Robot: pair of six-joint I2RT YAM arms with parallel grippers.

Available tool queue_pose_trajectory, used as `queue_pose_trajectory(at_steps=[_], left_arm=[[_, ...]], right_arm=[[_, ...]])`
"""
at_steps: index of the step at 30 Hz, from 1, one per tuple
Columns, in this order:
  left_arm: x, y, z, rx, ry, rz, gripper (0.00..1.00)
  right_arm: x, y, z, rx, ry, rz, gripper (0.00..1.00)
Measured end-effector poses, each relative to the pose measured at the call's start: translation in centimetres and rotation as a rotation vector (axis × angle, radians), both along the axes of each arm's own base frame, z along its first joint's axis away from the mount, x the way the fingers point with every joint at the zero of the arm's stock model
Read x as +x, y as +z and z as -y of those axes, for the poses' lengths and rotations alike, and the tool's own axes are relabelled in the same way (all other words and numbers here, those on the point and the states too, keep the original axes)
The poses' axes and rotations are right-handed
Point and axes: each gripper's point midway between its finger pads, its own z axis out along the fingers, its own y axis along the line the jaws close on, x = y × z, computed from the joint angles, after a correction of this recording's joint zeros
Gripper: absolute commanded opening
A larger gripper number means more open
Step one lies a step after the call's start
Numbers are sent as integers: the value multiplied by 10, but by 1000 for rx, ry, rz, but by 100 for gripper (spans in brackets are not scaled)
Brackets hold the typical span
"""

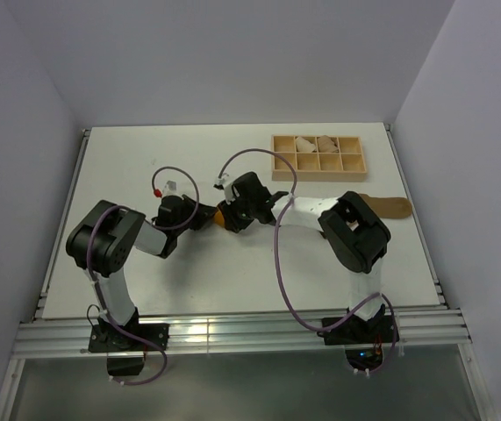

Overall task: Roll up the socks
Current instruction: Pick up the sock at the center of the board.

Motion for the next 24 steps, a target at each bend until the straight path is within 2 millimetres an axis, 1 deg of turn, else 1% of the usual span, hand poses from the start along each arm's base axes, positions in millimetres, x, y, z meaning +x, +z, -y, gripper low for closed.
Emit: queue_pose_trajectory(at_steps=[2, 3, 7, 15, 19, 24], left_arm=[[0, 0, 1, 18, -5, -15, 0], [1, 0, 2, 28, -9, -26, 0], [3, -2, 2, 78, -14, -73, 0], [5, -2, -2, 188, -22, -146, 0], [3, -2, -2, 227, -32, -167, 0], [2, -2, -3, 267, -49, -188, 0]], right_arm=[[0, 2, 1, -5, -9, 6, 50], [-1, 3, 2, -10, -16, 12, 56], [-9, 8, 14, -70, -48, 36, 66], [-21, 33, 17, -106, -42, 161, 73], [-23, 46, 12, -101, -16, 230, 74], [-22, 50, 7, -136, 25, 304, 74]])
